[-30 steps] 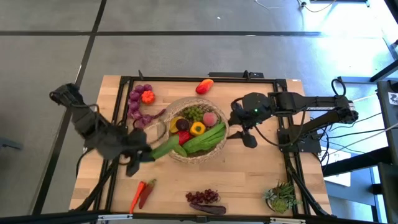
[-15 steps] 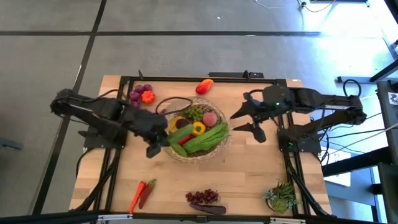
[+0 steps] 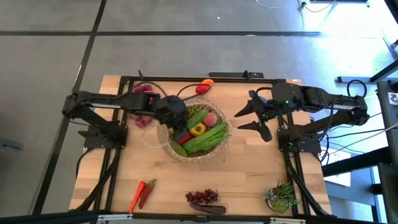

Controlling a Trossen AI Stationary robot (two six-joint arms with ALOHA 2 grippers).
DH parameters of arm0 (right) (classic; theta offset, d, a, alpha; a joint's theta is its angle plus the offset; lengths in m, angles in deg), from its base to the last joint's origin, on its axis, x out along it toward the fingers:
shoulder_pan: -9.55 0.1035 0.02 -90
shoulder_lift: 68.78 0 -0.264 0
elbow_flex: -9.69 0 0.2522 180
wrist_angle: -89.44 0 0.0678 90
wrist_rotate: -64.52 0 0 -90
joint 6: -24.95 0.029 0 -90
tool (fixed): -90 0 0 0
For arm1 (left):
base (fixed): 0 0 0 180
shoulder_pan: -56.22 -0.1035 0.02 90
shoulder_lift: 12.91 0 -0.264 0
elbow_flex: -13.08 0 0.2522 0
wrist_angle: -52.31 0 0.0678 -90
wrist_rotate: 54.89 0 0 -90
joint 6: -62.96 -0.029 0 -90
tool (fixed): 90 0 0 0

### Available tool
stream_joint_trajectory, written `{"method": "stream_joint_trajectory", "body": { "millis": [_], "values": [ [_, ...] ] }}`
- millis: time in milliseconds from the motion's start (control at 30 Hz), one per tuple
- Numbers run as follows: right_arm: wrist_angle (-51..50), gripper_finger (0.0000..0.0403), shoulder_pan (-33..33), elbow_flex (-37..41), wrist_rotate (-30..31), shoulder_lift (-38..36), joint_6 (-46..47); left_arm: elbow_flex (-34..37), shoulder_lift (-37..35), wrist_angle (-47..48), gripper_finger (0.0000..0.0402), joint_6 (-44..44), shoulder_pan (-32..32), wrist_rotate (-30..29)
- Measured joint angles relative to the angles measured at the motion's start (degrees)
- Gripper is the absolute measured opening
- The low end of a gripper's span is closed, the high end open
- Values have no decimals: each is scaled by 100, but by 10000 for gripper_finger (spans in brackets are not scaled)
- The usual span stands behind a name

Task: Build produce basket
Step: Put the green cucumber into the brown basket

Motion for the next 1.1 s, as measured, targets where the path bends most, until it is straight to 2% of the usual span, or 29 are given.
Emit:
{"method": "stream_joint_trajectory", "body": {
  "millis": [467, 700, 1100],
  "values": [
    [2, 223, 0, 0, -2, 2, 0, -2, 847, -4, 114, 133, -383, -162],
    [6, 223, 0, 0, -2, 2, 0, -4, 898, 2, 116, -420, -372, -8],
    [4, 223, 2, 0, -4, 2, -5, -2, 900, 4, 117, -416, -375, 9]
  ]
}}
